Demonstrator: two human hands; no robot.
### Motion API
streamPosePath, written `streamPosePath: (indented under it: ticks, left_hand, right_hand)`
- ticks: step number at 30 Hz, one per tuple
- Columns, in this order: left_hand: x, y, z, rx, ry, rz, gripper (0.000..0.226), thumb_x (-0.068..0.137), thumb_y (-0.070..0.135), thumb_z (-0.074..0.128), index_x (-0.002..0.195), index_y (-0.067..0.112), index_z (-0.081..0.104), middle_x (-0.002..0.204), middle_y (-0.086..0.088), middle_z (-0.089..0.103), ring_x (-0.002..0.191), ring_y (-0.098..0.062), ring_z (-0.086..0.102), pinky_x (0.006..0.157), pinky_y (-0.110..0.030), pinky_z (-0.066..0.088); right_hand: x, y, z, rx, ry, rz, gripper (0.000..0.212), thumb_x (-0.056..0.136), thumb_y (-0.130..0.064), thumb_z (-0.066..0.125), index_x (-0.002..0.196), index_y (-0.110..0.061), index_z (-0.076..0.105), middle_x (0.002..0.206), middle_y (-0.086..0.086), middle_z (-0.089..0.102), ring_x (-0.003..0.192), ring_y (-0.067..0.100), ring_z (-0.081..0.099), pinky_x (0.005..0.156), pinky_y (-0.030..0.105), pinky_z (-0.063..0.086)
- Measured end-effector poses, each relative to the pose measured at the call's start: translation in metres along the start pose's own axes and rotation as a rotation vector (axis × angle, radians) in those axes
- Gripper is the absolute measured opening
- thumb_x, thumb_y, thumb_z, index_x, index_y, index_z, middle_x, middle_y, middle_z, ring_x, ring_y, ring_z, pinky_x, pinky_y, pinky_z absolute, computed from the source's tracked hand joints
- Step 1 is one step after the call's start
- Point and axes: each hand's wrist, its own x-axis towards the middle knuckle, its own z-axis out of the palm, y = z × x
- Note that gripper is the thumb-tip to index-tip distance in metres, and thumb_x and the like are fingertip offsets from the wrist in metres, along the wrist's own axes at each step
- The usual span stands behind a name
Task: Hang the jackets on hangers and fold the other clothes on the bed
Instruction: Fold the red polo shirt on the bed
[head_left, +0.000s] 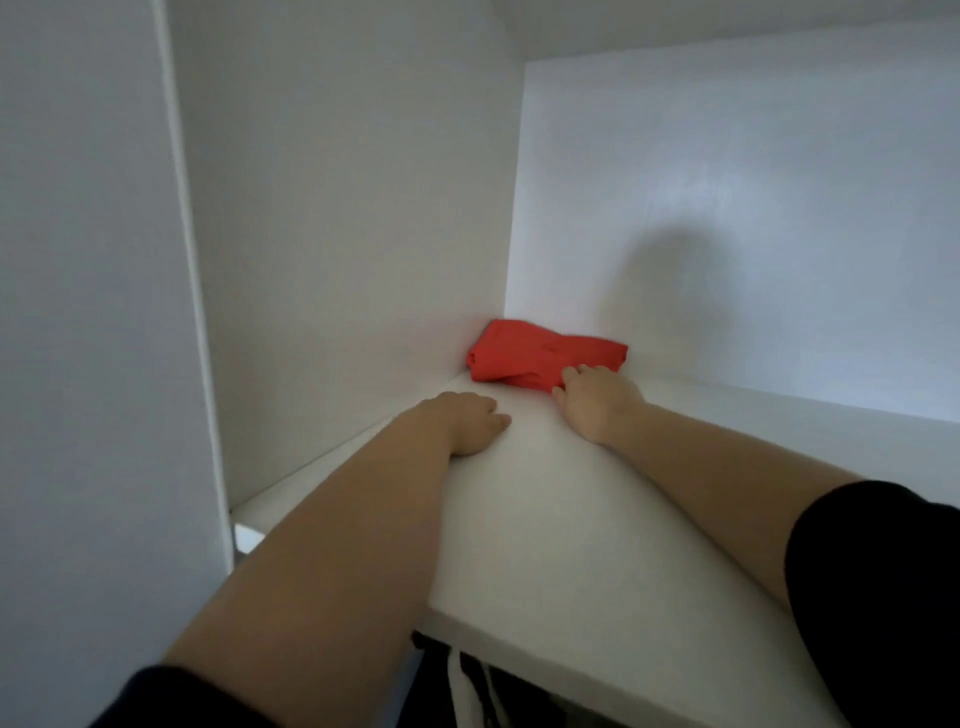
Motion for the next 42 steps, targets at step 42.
streamPosePath:
  ticks: [42]
  left_hand:
    - [-0.653, 0.475, 0.100, -0.354, 0.620, 1.329, 0.062, 0.096, 0.026, 0.044, 0.151, 0.012, 0.020, 0.159, -0.008, 0.014, 0.146, -0.023, 0.014, 0.117, -0.041, 0.010]
  right_hand:
    - [-0.943, 0.055, -0.325, -0.529, 0.155, 0.892, 0.052, 0.089, -0.016, 0.048, 0.139, -0.001, 0.041, 0.153, 0.020, 0.027, 0.144, 0.035, 0.019, 0.117, 0.047, 0.011]
